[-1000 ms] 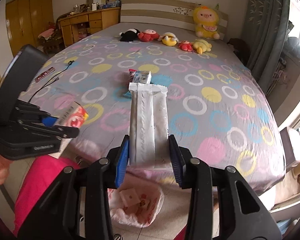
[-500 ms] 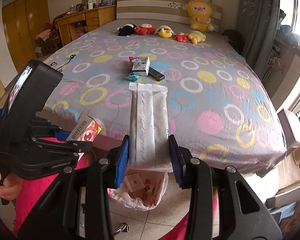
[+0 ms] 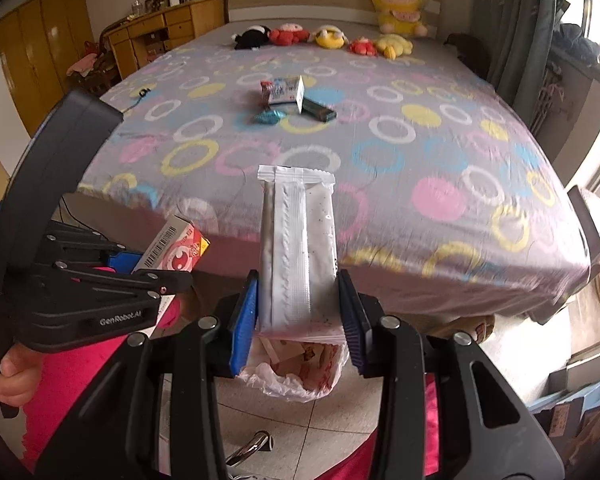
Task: Collect trash
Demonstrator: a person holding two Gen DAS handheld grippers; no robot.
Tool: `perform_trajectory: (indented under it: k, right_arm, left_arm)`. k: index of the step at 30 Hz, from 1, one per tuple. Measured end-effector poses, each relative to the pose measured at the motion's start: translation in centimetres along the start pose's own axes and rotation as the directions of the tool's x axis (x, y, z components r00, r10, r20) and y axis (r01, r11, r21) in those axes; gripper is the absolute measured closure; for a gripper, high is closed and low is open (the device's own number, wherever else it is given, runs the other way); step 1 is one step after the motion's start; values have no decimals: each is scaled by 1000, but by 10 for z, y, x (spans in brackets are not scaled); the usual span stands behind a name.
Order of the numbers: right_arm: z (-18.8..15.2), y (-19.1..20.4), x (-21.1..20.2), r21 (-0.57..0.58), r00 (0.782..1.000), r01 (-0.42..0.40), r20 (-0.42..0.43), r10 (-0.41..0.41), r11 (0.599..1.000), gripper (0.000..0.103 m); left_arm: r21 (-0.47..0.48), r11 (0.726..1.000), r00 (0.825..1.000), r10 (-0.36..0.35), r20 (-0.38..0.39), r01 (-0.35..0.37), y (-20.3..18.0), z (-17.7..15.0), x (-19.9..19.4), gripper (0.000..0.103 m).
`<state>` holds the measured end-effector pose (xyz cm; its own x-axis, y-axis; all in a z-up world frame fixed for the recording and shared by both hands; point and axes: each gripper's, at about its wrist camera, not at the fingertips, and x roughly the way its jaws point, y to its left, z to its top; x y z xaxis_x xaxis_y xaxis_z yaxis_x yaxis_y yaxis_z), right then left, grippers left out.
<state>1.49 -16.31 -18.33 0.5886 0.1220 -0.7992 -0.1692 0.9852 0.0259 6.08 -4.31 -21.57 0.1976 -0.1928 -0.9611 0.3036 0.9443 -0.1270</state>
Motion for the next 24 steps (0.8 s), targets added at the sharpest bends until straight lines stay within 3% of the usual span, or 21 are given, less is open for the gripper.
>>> perform_trajectory:
  k: [17,24]
  right_arm:
    - [-31,-10,93,21,989,5,-148,-2,1000,65]
    - [-52,-15,139,12,972,5,-236,-2,1000,65]
  left_arm:
    - [-17,999,989,-36,-146,34,10,11,101,79]
    - [-14,1000,978,-24,-209,22,9,12,146,79]
